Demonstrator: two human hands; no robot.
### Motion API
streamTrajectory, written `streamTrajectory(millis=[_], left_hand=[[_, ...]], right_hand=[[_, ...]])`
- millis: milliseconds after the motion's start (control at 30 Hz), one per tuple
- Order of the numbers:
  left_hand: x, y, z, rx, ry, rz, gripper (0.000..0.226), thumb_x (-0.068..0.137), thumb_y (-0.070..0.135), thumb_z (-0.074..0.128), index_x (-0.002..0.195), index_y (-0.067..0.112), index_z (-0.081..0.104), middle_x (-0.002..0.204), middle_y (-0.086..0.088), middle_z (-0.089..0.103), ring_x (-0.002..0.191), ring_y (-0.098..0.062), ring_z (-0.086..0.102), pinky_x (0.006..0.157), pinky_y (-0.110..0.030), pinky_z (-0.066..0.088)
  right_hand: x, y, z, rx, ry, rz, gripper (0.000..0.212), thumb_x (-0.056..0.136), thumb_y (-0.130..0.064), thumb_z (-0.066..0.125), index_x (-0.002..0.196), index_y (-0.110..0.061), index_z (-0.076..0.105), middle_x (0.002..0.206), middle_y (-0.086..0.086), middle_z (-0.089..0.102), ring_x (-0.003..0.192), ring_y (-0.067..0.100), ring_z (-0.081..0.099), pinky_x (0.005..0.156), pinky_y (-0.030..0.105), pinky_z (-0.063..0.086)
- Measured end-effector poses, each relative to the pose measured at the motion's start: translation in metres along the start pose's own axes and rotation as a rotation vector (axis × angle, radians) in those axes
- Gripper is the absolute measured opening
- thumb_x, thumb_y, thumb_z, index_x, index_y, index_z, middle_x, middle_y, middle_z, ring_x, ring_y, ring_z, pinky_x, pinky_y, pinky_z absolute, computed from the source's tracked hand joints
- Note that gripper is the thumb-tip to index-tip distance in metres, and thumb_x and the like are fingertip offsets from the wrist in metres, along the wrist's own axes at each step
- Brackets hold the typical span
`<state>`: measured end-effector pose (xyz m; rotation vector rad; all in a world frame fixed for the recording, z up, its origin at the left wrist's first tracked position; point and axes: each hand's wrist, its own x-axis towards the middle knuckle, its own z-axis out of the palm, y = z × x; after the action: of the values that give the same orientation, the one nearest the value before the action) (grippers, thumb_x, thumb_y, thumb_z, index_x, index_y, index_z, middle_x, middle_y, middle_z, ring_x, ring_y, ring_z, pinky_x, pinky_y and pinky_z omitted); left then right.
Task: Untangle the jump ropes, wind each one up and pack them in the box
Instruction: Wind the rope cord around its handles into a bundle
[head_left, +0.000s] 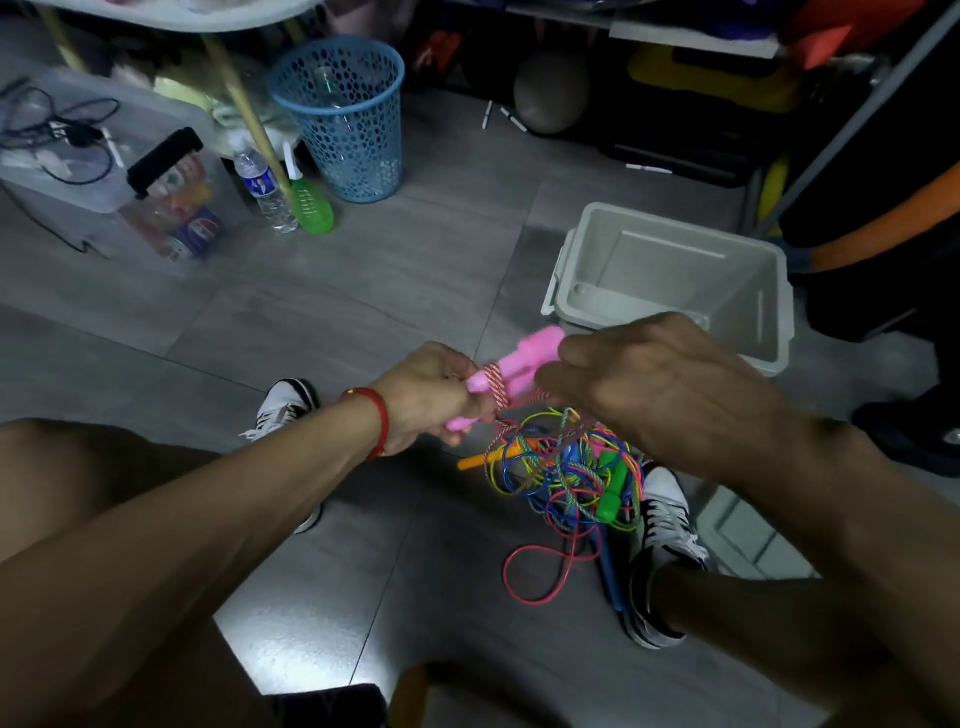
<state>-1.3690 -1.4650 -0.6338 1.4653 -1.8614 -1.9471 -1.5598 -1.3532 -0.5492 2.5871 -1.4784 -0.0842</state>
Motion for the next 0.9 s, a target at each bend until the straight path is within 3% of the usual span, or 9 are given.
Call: streamTrajectory(millis=[33, 167, 233, 300, 400, 467, 700, 800, 900], left_hand=[[-0.001, 0.000, 0.005, 0.068, -0.025, 0.015, 0.007, 0.089, -0.002, 0.067, 0.094, -0.006, 0.066, 0.079, -0.020, 0.066, 0.051, -0.018, 0.051, 0.049, -0.026, 0.046], [-0.008, 0.010, 0.025, 0.505, -0.070, 0.160, 0.004, 0.086, 0.008, 0.067, 0.084, 0.006, 0.069, 0.068, -0.010, 0.065, 0.048, -0.014, 0.058, 0.046, -0.019, 0.043], [-0.013, 0.014, 0.032, 0.711, -0.063, 0.262, 0.004, 0.084, 0.016, 0.068, 0.082, 0.013, 0.068, 0.073, -0.004, 0.068, 0.064, -0.010, 0.065, 0.049, -0.018, 0.041], [-0.015, 0.012, 0.037, 0.809, -0.085, 0.323, 0.011, 0.083, 0.016, 0.067, 0.075, 0.019, 0.060, 0.072, -0.001, 0.063, 0.073, -0.021, 0.064, 0.051, -0.020, 0.037], [-0.012, 0.006, 0.044, 0.874, -0.067, 0.391, 0.027, 0.085, 0.016, 0.064, 0.070, 0.030, 0.046, 0.073, 0.005, 0.052, 0.076, -0.021, 0.056, 0.057, -0.021, 0.033], [-0.009, 0.005, 0.045, 0.915, -0.060, 0.431, 0.023, 0.085, 0.015, 0.063, 0.076, 0.031, 0.048, 0.083, 0.001, 0.059, 0.086, -0.025, 0.061, 0.065, -0.024, 0.039], [0.001, 0.007, 0.033, 1.041, 0.027, 0.387, 0.021, 0.083, 0.005, 0.062, 0.101, 0.015, 0.063, 0.104, -0.016, 0.065, 0.100, -0.035, 0.063, 0.072, -0.032, 0.044], [0.004, 0.008, 0.033, 1.053, 0.035, 0.376, 0.021, 0.083, 0.005, 0.062, 0.103, 0.013, 0.063, 0.104, -0.017, 0.065, 0.100, -0.035, 0.063, 0.070, -0.031, 0.042], [0.009, 0.013, 0.025, 1.073, 0.129, 0.377, 0.025, 0.084, 0.004, 0.062, 0.107, 0.013, 0.065, 0.104, -0.017, 0.067, 0.100, -0.035, 0.063, 0.073, -0.032, 0.044]], right_hand=[[0.001, 0.003, -0.002, -0.008, -0.010, -0.033, 0.002, 0.095, -0.024, 0.058, 0.095, -0.024, 0.060, 0.085, -0.002, 0.058, 0.075, 0.027, 0.064, 0.054, 0.036, 0.043], [0.004, 0.016, -0.006, 0.013, -0.014, 0.009, 0.039, 0.098, -0.059, 0.039, 0.083, -0.027, 0.057, 0.077, -0.003, 0.054, 0.069, 0.024, 0.063, 0.053, 0.030, 0.025], [0.007, 0.018, -0.004, 0.073, -0.042, 0.021, 0.038, 0.097, -0.057, 0.037, 0.084, -0.029, 0.059, 0.079, -0.006, 0.056, 0.072, 0.021, 0.064, 0.055, 0.029, 0.027], [0.008, 0.021, -0.001, 0.090, -0.081, 0.025, 0.027, 0.095, -0.052, 0.047, 0.087, -0.031, 0.063, 0.087, -0.008, 0.057, 0.079, 0.016, 0.064, 0.057, 0.028, 0.028], [0.010, 0.030, -0.009, 0.117, -0.135, 0.083, 0.014, 0.085, -0.048, 0.069, 0.085, -0.034, 0.067, 0.092, -0.013, 0.055, 0.087, 0.013, 0.063, 0.054, 0.025, 0.017], [0.008, 0.033, -0.017, 0.083, -0.179, 0.114, 0.017, 0.079, -0.047, 0.073, 0.078, -0.035, 0.062, 0.084, -0.015, 0.047, 0.089, 0.012, 0.063, 0.053, 0.022, 0.011], [-0.009, 0.033, -0.020, -0.020, -0.314, 0.189, 0.033, 0.093, -0.059, 0.040, 0.100, -0.034, 0.060, 0.109, -0.009, 0.064, 0.110, 0.021, 0.062, 0.078, 0.031, 0.038], [-0.007, 0.041, -0.004, 0.281, -0.404, 0.211, 0.045, 0.093, -0.062, 0.031, 0.096, -0.029, 0.061, 0.101, -0.006, 0.064, 0.103, 0.017, 0.060, 0.086, 0.035, 0.047], [-0.010, 0.052, 0.014, 0.594, -0.363, 0.261, 0.036, 0.098, -0.049, 0.041, 0.089, -0.024, 0.066, 0.082, -0.010, 0.064, 0.077, 0.001, 0.059, 0.075, 0.026, 0.044]])
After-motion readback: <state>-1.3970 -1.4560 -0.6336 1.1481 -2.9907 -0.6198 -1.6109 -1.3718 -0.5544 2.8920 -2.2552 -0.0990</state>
